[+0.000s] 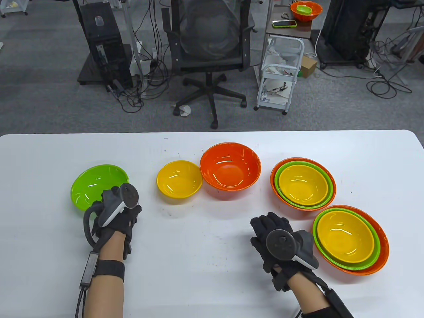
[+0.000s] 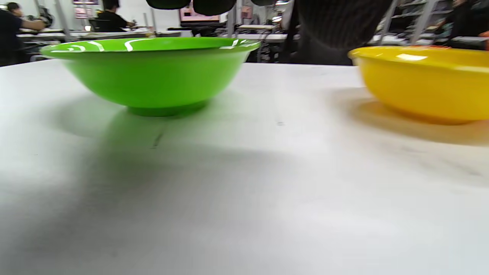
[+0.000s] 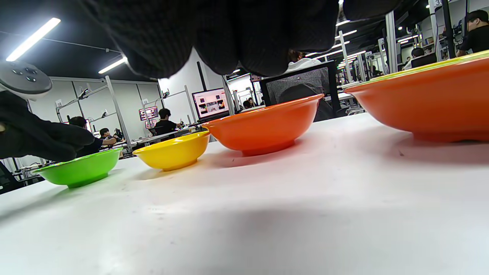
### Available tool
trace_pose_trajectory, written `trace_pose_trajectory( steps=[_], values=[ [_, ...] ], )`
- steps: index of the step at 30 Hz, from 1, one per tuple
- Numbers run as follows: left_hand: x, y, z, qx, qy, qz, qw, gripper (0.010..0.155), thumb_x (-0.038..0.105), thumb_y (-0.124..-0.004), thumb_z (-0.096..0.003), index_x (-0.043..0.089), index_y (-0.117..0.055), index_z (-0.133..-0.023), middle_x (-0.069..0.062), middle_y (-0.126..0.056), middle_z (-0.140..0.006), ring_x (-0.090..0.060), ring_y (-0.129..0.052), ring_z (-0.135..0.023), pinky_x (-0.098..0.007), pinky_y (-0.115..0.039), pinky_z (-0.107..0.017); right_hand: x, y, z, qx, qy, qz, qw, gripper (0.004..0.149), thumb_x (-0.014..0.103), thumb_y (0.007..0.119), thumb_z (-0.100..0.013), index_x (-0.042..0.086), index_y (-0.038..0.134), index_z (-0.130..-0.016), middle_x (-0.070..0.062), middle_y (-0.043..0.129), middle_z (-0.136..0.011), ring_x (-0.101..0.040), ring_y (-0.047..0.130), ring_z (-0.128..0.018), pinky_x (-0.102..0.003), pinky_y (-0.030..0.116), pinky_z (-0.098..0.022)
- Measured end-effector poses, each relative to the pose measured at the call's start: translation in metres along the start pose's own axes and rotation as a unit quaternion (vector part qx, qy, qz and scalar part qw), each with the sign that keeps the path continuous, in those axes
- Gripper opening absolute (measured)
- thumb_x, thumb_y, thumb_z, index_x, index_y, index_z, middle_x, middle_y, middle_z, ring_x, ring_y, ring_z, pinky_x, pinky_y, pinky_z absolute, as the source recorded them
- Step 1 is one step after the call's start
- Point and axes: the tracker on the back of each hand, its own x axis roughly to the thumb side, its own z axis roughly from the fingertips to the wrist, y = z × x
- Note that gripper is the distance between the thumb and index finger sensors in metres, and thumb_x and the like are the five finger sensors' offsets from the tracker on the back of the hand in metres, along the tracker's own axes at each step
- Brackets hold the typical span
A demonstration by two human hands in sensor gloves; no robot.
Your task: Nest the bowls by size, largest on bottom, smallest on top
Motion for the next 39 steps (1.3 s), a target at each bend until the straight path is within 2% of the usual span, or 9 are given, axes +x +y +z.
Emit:
trace_pose_trajectory(
  steps=[5,9,11,14,17,22,25,31,39],
  values=[
    [-0.011,-0.017,-0.021,-0.051,0.06,-0.012,0.997,0.083,0.053,-0.072,-0.0519,0.03,-0.024,-0.116,-0.011,-0.032,-0.124,-0.044,-0.034,-0.116,-0.07,-0.032,-0.08,-0.006,0.001,0.0,0.002,0.006,-0.012,1.0,0.057,0.032,0.081,-0.048,0.007,0.073,-0.098,-0.022,0.072,-0.1,-0.053,0.058,-0.095,-0.067,0.048,-0.067],
    [-0.015,-0.026,-0.032,-0.065,0.078,-0.007,0.995,0.082,0.052,-0.071,-0.0522,0.03,-0.024,-0.116,-0.01,-0.043,-0.122,-0.043,-0.039,-0.115,-0.069,-0.028,-0.078,-0.009,0.0,0.0,0.003,0.013,-0.016,1.0,0.057,0.032,0.081,-0.048,0.007,0.073,-0.098,-0.022,0.072,-0.1,-0.053,0.058,-0.095,-0.067,0.048,-0.068],
    [-0.015,-0.025,-0.034,-0.056,0.082,0.0,0.995,0.08,0.051,-0.07,-0.0529,0.03,-0.025,-0.116,-0.009,-0.046,-0.121,-0.043,-0.04,-0.115,-0.069,-0.025,-0.078,-0.011,0.001,0.0,0.007,0.012,-0.021,1.0,0.057,0.032,0.081,-0.048,0.007,0.072,-0.098,-0.022,0.072,-0.1,-0.053,0.058,-0.095,-0.067,0.049,-0.067],
    [-0.015,-0.023,-0.037,-0.052,0.084,0.002,0.995,0.074,0.047,-0.07,-0.0536,0.028,-0.034,-0.115,-0.008,-0.055,-0.118,-0.042,-0.046,-0.114,-0.067,-0.025,-0.077,-0.011,0.002,0.0,0.009,0.015,-0.02,1.0,0.057,0.032,0.081,-0.048,0.006,0.073,-0.098,-0.022,0.072,-0.1,-0.053,0.058,-0.095,-0.067,0.048,-0.067],
    [-0.016,-0.021,-0.039,-0.035,0.088,0.002,0.996,0.064,0.043,-0.07,-0.054,0.029,-0.047,-0.113,-0.008,-0.065,-0.113,-0.041,-0.053,-0.112,-0.066,-0.027,-0.078,-0.012,0.002,0.0,0.009,0.017,-0.022,1.0,0.057,0.032,0.081,-0.048,0.006,0.073,-0.098,-0.022,0.072,-0.1,-0.053,0.058,-0.095,-0.067,0.049,-0.067],
    [-0.016,-0.018,-0.038,-0.012,0.086,-0.014,0.996,0.053,0.038,-0.072,-0.0535,0.033,-0.065,-0.105,-0.004,-0.077,-0.099,-0.036,-0.07,-0.102,-0.064,-0.041,-0.08,-0.013,0.001,-0.001,0.009,0.022,-0.025,0.999,0.057,0.032,0.081,-0.048,0.006,0.073,-0.098,-0.022,0.072,-0.1,-0.053,0.058,-0.095,-0.067,0.049,-0.067],
    [-0.016,-0.018,-0.036,-0.002,0.083,-0.015,0.996,0.051,0.036,-0.073,-0.053,0.033,-0.068,-0.103,-0.004,-0.078,-0.096,-0.036,-0.073,-0.099,-0.064,-0.045,-0.079,-0.015,0.001,-0.001,0.01,0.025,-0.026,0.999,0.057,0.032,0.081,-0.048,0.006,0.073,-0.098,-0.022,0.072,-0.1,-0.053,0.058,-0.095,-0.067,0.048,-0.068],
    [-0.017,-0.017,-0.024,0.051,0.077,-0.011,0.996,0.048,0.034,-0.074,-0.0515,0.03,-0.075,-0.099,-0.005,-0.081,-0.092,-0.037,-0.075,-0.094,-0.064,-0.046,-0.077,-0.015,0.0,-0.001,0.005,0.025,-0.026,0.999,0.058,0.032,0.081,-0.048,0.006,0.072,-0.098,-0.022,0.071,-0.101,-0.053,0.057,-0.095,-0.067,0.048,-0.068],
    [-0.006,-0.011,0.008,0.121,0.038,-0.024,0.992,0.045,0.031,-0.076,-0.0504,0.029,-0.078,-0.096,-0.006,-0.082,-0.089,-0.038,-0.076,-0.092,-0.065,-0.046,-0.076,-0.011,0.003,-0.002,0.001,0.008,-0.024,1.0,0.058,0.032,0.081,-0.048,0.008,0.071,-0.099,-0.022,0.068,-0.103,-0.053,0.056,-0.096,-0.067,0.048,-0.068]
  ],
)
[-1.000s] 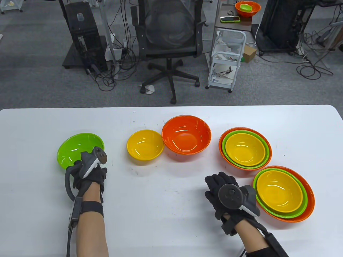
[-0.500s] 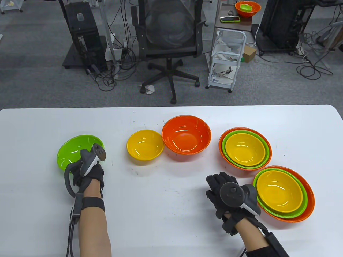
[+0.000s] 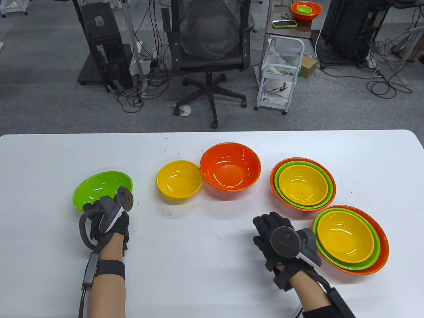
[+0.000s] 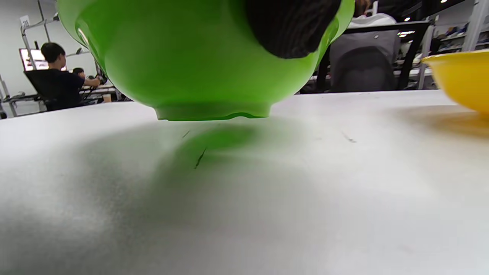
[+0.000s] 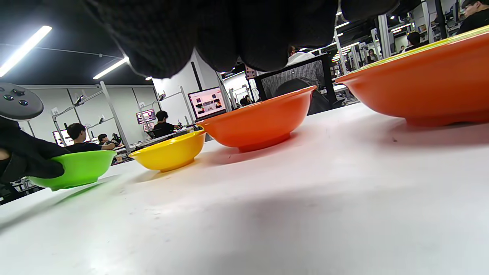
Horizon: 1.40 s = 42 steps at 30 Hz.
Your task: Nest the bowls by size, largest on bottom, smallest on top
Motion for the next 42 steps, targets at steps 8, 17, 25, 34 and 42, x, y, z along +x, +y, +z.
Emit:
trace_pose_trajectory(
  steps=[8,17,25,34,42],
  values=[
    [0.039,0.022,0.058,0.084,-0.127,0.017,0.988,0.045,0.029,-0.076,-0.0502,0.029,-0.079,-0.095,-0.005,-0.081,-0.092,-0.038,-0.074,-0.095,-0.065,-0.042,-0.076,0.004,0.003,0.0,-0.002,-0.03,-0.017,0.999,0.06,0.032,0.081,-0.048,0.01,0.067,-0.101,-0.021,0.064,-0.105,-0.052,0.051,-0.098,-0.067,0.047,-0.068],
    [0.095,0.041,0.126,0.119,-0.291,0.036,0.949,0.045,0.03,-0.076,-0.0503,0.032,-0.079,-0.095,-0.003,-0.08,-0.094,-0.036,-0.072,-0.099,-0.064,-0.042,-0.078,0.011,0.001,0.004,-0.028,-0.076,-0.033,0.996,0.067,0.033,0.081,-0.047,0.015,0.055,-0.106,-0.018,0.053,-0.11,-0.051,0.043,-0.101,-0.066,0.042,-0.07],
    [0.125,0.037,0.161,0.112,-0.402,0.033,0.908,0.045,0.031,-0.076,-0.0502,0.035,-0.078,-0.095,0.001,-0.079,-0.096,-0.032,-0.071,-0.103,-0.061,-0.043,-0.081,0.025,0.001,0.01,-0.04,-0.135,-0.033,0.989,0.073,0.033,0.084,-0.046,0.019,0.047,-0.108,-0.015,0.043,-0.114,-0.049,0.035,-0.103,-0.066,0.037,-0.072],
    [0.134,0.03,0.18,0.096,-0.474,0.045,0.874,0.044,0.031,-0.076,-0.0495,0.036,-0.079,-0.094,0.002,-0.08,-0.096,-0.03,-0.072,-0.103,-0.06,-0.044,-0.082,0.044,0.014,0.011,0.008,-0.195,-0.006,0.981,0.075,0.032,0.089,-0.043,0.019,0.053,-0.107,-0.014,0.043,-0.114,-0.048,0.032,-0.104,-0.066,0.034,-0.072],
    [0.14,0.027,0.189,0.081,-0.505,0.06,0.857,0.044,0.031,-0.076,-0.0492,0.037,-0.08,-0.093,0.003,-0.08,-0.095,-0.029,-0.072,-0.103,-0.059,-0.045,-0.083,0.048,0.022,0.011,0.026,-0.211,0.006,0.977,0.065,0.029,0.087,-0.044,0.015,0.063,-0.103,-0.015,0.05,-0.112,-0.049,0.036,-0.103,-0.066,0.034,-0.072]
  ],
)
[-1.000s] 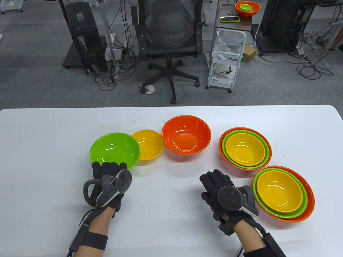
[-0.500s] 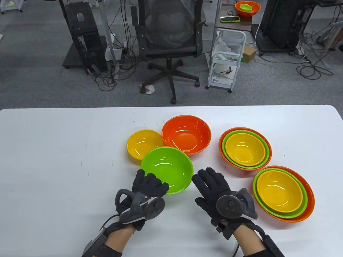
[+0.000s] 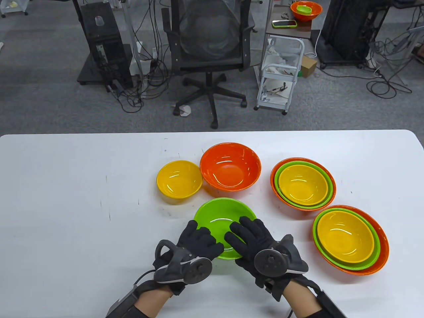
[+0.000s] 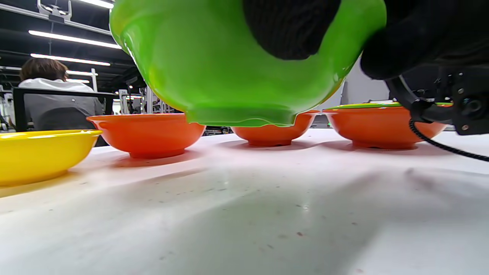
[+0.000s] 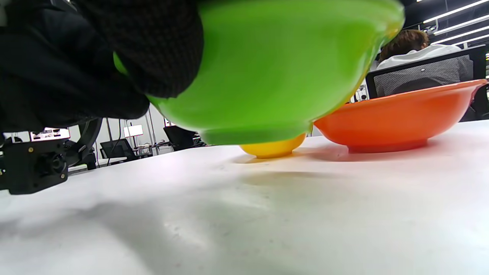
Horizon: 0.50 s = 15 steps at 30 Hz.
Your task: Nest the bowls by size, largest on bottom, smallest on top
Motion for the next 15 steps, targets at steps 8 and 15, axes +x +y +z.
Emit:
trace_pose_trajectory(
  steps=[8,15],
  values=[
    [-0.002,0.001,0.001,0.012,0.0,-0.014,1.0,0.044,0.033,-0.078,-0.0487,0.037,-0.081,-0.092,0.006,-0.083,-0.094,-0.027,-0.075,-0.102,-0.058,-0.049,-0.083,0.008,0.002,-0.003,-0.004,-0.027,0.017,0.999,0.042,0.023,0.083,-0.045,0.004,0.087,-0.083,-0.023,0.088,-0.084,-0.049,0.067,-0.092,-0.068,0.041,-0.07],
    [-0.008,0.004,0.001,0.017,0.003,-0.017,1.0,0.047,0.037,-0.076,-0.05,0.037,-0.076,-0.097,0.004,-0.082,-0.099,-0.028,-0.076,-0.104,-0.058,-0.053,-0.082,0.015,-0.004,-0.007,-0.016,-0.043,0.059,0.997,0.042,0.023,0.084,-0.044,0.003,0.088,-0.081,-0.022,0.092,-0.075,-0.047,0.078,-0.084,-0.068,0.052,-0.068]
  ],
)
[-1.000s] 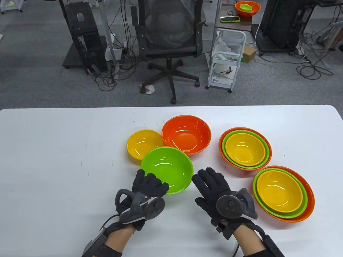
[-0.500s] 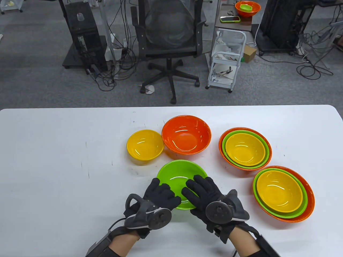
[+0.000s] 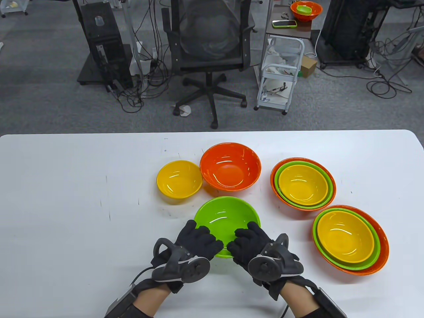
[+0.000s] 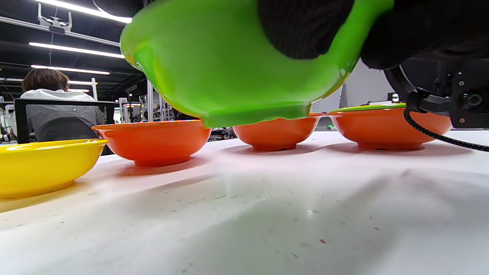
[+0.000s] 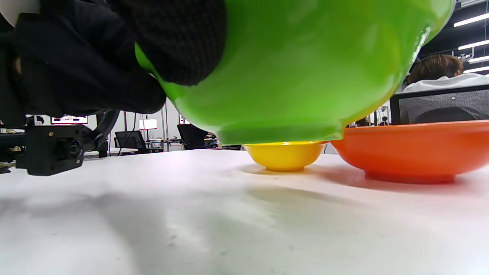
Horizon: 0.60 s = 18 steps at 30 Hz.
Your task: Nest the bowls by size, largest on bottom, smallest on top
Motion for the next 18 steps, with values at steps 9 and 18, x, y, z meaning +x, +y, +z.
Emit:
trace_pose_trajectory(
  steps=[9,18],
  values=[
    [-0.028,0.011,0.014,0.059,0.037,0.045,0.997,0.059,0.043,-0.075,-0.0493,0.035,-0.061,-0.106,0.001,-0.065,-0.113,-0.031,-0.067,-0.109,-0.06,-0.054,-0.08,-0.021,-0.011,-0.011,-0.003,0.036,0.022,0.999,0.042,0.023,0.085,-0.044,0.003,0.089,-0.081,-0.022,0.093,-0.075,-0.047,0.079,-0.084,-0.068,0.053,-0.068],
    [-0.073,0.003,0.026,0.049,0.128,0.101,0.985,0.059,0.045,-0.073,-0.0502,0.031,-0.063,-0.107,-0.004,-0.069,-0.111,-0.035,-0.071,-0.106,-0.064,-0.058,-0.077,-0.064,-0.03,-0.046,-0.027,0.125,0.062,0.99,0.042,0.023,0.085,-0.044,0.005,0.089,-0.082,-0.021,0.092,-0.078,-0.047,0.077,-0.086,-0.068,0.052,-0.068]
  ],
)
